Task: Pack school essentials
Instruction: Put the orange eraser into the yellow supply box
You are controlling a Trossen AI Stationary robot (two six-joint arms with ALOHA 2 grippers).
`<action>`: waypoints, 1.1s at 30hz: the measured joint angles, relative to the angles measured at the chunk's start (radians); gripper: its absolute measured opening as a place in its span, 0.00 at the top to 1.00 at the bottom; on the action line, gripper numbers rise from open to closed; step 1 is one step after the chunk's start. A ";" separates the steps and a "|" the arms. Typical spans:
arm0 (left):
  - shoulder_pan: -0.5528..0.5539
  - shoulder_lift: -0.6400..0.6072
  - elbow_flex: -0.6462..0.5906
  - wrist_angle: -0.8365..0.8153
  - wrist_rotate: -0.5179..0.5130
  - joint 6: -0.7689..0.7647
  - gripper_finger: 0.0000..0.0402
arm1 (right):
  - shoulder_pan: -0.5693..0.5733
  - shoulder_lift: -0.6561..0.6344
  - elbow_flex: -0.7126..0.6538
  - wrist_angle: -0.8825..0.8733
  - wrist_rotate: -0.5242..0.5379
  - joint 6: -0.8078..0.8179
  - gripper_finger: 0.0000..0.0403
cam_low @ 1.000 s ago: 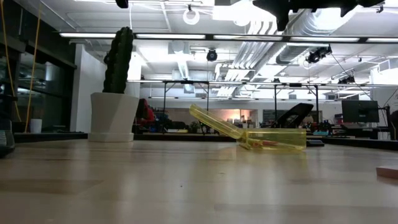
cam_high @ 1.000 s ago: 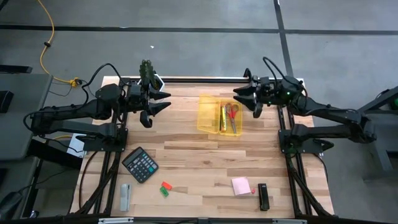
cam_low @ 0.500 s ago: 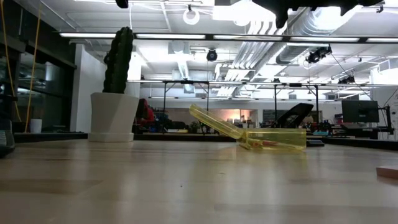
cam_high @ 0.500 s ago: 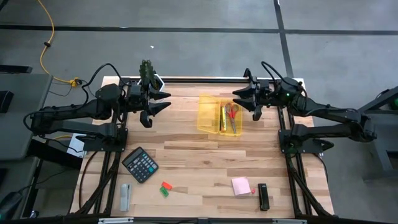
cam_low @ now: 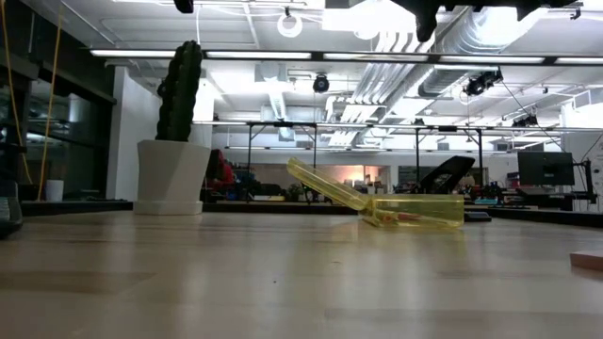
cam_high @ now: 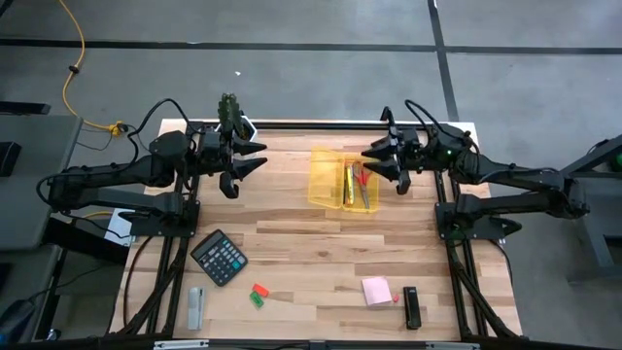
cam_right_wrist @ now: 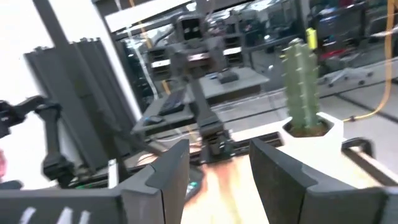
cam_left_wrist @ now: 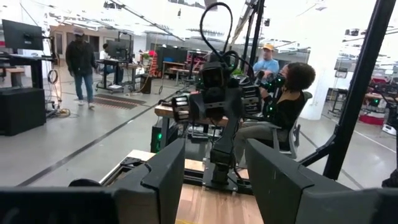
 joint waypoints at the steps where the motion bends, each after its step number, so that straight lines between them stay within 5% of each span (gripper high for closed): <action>1: 0.000 0.000 0.000 0.000 0.000 0.000 0.61 | 0.015 0.000 0.000 -0.004 0.000 0.007 0.60; 10: -0.028 0.001 0.000 -0.139 0.047 -0.010 0.61 | 0.100 0.000 0.000 -0.089 -0.001 0.016 0.60; 17: -0.231 0.087 0.002 -0.401 0.115 -0.024 0.61 | 0.097 0.000 0.000 -0.087 -0.001 0.015 0.60; 33: -0.713 0.616 0.062 -0.493 0.000 -0.068 0.61 | 0.075 0.000 0.000 -0.129 -0.001 -0.018 0.60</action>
